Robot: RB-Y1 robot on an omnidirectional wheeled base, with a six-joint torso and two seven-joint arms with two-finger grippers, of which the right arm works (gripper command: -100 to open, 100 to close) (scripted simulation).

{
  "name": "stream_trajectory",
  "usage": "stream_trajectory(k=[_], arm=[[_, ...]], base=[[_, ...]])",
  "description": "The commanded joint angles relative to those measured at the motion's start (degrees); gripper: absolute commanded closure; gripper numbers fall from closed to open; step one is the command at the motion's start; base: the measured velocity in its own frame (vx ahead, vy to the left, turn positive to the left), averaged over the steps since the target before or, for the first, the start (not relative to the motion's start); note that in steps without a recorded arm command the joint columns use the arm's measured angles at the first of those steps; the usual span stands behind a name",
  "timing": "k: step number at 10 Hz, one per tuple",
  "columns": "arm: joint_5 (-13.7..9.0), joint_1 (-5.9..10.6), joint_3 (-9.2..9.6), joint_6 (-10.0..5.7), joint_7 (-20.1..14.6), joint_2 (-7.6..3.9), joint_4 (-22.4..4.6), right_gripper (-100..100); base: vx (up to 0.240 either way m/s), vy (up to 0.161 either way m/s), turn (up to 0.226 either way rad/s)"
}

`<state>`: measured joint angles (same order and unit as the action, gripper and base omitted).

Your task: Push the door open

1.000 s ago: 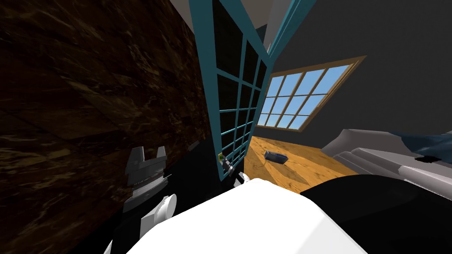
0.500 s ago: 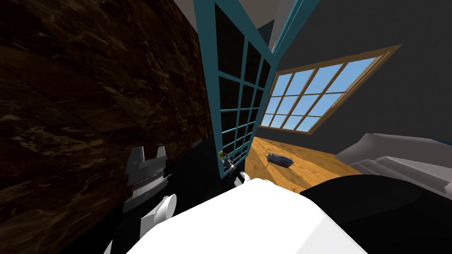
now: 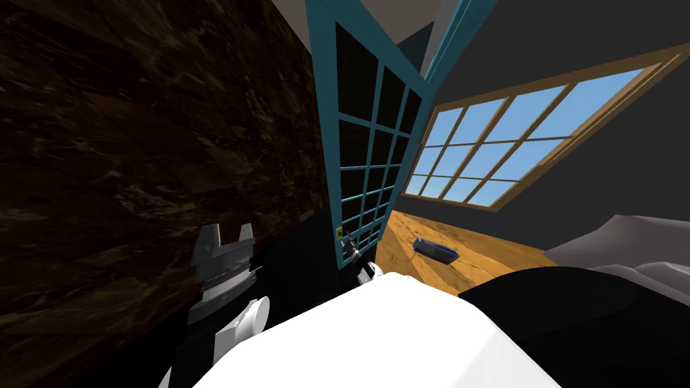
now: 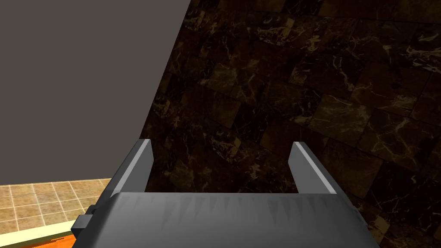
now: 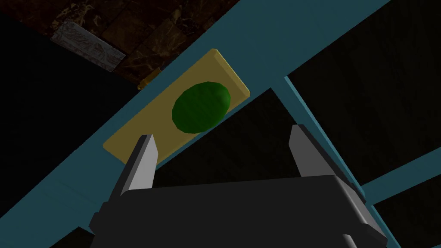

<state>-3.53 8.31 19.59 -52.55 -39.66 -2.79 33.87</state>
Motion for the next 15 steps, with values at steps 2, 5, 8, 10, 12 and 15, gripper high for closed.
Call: stream_trajectory(k=[2,5,8,10,12,15], arm=[[-2.1,-0.32,-1.62,0.72,-4.1,0.07,0.7,-100],[-4.1,-0.41,-3.17,1.01,-8.0,0.34,0.9,-100],[-6.2,-0.50,-4.72,1.30,-11.8,0.71,1.1,-100],[-8.1,-0.59,-6.23,1.58,-15.3,1.18,1.3,-100],[-9.1,-0.63,-6.97,1.72,-17.2,1.43,1.3,-100],[-11.8,-0.75,-9.04,2.11,-22.3,2.31,1.6,-100]], base=[[-0.076,-0.030,0.176],[-0.072,-0.031,0.135],[-0.080,-0.040,0.162],[-0.066,-0.017,0.166],[-0.082,-0.020,0.128],[-0.074,-0.027,0.179]])
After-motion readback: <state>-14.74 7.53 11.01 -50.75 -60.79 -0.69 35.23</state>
